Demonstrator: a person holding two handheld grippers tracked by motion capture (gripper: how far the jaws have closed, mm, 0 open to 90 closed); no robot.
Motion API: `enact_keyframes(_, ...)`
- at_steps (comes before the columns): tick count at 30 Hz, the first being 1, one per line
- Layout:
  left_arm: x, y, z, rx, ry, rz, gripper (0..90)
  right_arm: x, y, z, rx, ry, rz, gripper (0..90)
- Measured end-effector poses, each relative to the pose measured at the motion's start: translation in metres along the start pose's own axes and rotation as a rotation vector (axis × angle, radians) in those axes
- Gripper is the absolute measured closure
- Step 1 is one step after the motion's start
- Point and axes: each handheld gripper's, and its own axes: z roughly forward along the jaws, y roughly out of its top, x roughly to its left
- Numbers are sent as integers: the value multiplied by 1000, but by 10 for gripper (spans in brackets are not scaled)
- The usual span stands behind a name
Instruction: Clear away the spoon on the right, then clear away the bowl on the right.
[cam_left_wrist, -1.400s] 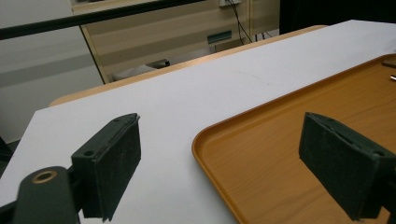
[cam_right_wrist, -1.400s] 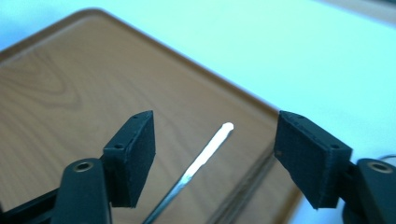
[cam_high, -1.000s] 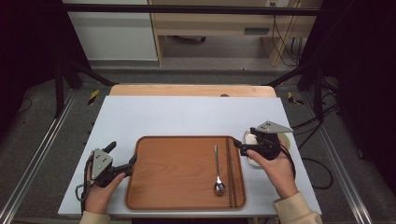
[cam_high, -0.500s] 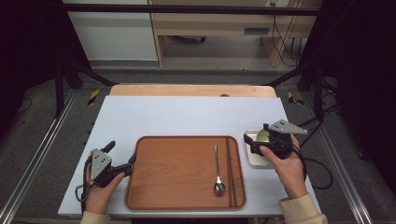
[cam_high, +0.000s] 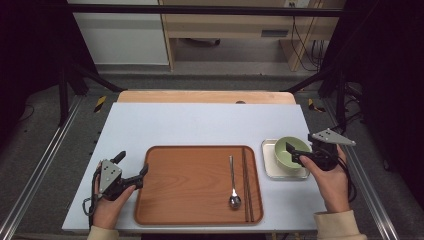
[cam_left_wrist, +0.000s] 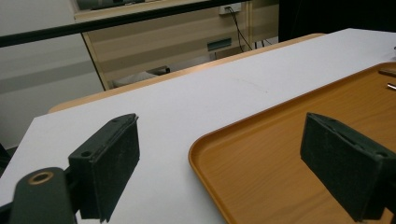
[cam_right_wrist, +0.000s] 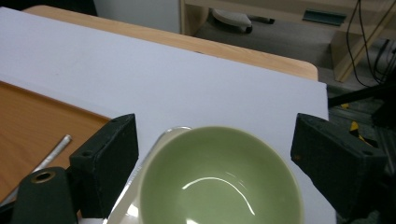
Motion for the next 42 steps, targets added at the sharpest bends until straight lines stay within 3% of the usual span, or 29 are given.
enact_keyframes(13,0,0,0,-3,6,1,113,-26,-19,2,65,-63,67,289)
enact_keyframes(24,-1,0,1,-1,5,2,114,-41,-29,5,100,-86,128,380)
enact_keyframes(35,-2,0,1,-1,10,2,114,-49,-35,16,140,-81,176,457)
enact_keyframes(42,-2,-1,1,2,9,4,114,-55,-38,34,211,-68,222,550)
